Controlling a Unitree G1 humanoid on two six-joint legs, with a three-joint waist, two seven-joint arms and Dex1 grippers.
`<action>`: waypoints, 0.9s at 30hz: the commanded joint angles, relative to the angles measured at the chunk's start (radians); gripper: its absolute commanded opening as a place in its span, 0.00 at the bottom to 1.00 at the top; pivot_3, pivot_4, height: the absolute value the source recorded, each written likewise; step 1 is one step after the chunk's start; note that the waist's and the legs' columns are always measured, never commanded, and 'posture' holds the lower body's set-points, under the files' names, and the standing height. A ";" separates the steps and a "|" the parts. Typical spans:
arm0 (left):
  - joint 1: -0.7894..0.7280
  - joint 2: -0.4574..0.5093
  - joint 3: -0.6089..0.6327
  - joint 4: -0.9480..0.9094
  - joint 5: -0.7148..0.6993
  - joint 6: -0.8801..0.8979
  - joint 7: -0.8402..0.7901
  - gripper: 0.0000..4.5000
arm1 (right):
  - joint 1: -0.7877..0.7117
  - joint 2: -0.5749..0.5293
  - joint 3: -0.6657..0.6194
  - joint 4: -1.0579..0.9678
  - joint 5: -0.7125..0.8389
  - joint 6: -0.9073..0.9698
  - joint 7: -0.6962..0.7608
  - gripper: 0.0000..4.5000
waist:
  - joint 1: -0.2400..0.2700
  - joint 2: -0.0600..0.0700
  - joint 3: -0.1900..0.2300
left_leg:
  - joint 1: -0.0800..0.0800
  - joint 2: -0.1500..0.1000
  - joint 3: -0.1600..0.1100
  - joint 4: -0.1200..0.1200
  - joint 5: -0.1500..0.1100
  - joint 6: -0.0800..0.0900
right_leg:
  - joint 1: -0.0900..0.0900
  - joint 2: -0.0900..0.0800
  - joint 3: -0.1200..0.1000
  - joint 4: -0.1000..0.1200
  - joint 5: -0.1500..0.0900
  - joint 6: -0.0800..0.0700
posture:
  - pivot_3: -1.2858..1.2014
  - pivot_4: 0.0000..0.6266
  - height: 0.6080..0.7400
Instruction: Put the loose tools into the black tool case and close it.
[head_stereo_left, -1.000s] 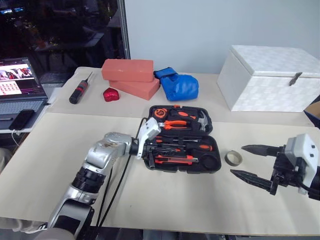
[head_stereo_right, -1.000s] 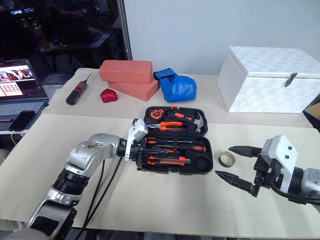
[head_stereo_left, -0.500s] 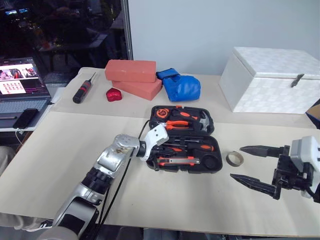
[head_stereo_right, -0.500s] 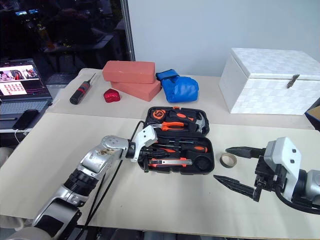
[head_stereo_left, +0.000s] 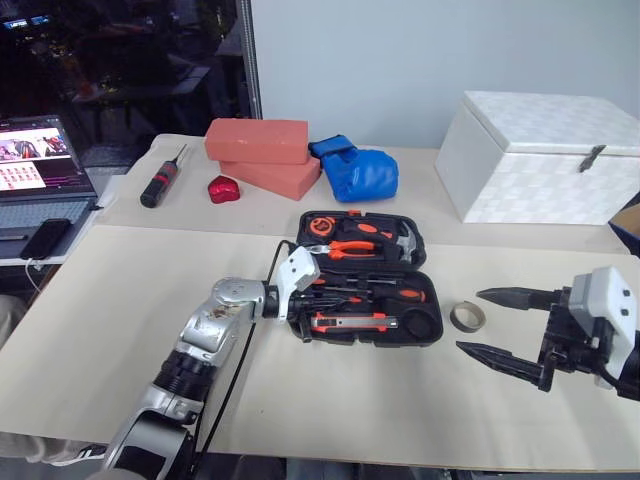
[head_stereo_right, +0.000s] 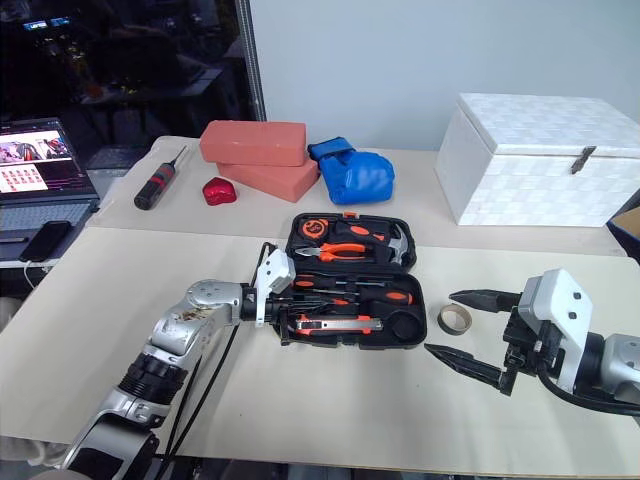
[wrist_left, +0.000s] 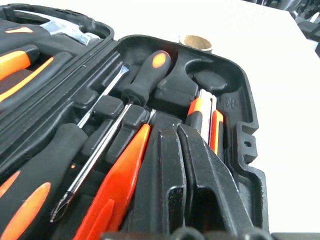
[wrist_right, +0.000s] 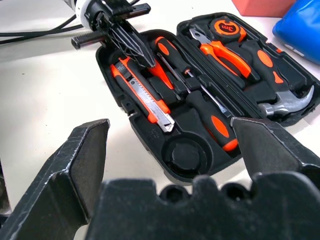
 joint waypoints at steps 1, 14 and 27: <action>-0.008 0.032 -0.045 -0.009 0.043 -0.019 -0.032 0.03 | -0.015 -0.012 -0.013 -0.008 0.008 -0.009 0.006 1.00 | 0.000 0.000 0.000 | 0.000 0.000 0.000 0.000 0.000 0.000 | 0.000 0.000 0.000 0.000 0.000 0.000 | 0.52 0.24 1.00; -0.083 0.041 -0.212 0.144 0.244 -0.025 -0.018 0.03 | 0.000 -0.040 0.001 0.003 -0.021 0.000 0.024 1.00 | 0.005 0.001 -0.001 | 0.002 -0.001 0.000 0.000 0.000 0.000 | 0.003 0.000 0.000 0.000 -0.001 -0.003 | 0.52 0.24 1.00; -0.018 0.041 0.062 -0.166 -0.121 0.026 -0.132 0.14 | -0.123 -0.085 0.199 0.128 -0.162 0.073 -0.085 1.00 | -0.006 0.000 0.001 | -0.002 0.000 0.000 0.000 0.000 0.000 | -0.001 -0.001 0.000 -0.001 -0.002 -0.004 | 0.52 0.24 1.00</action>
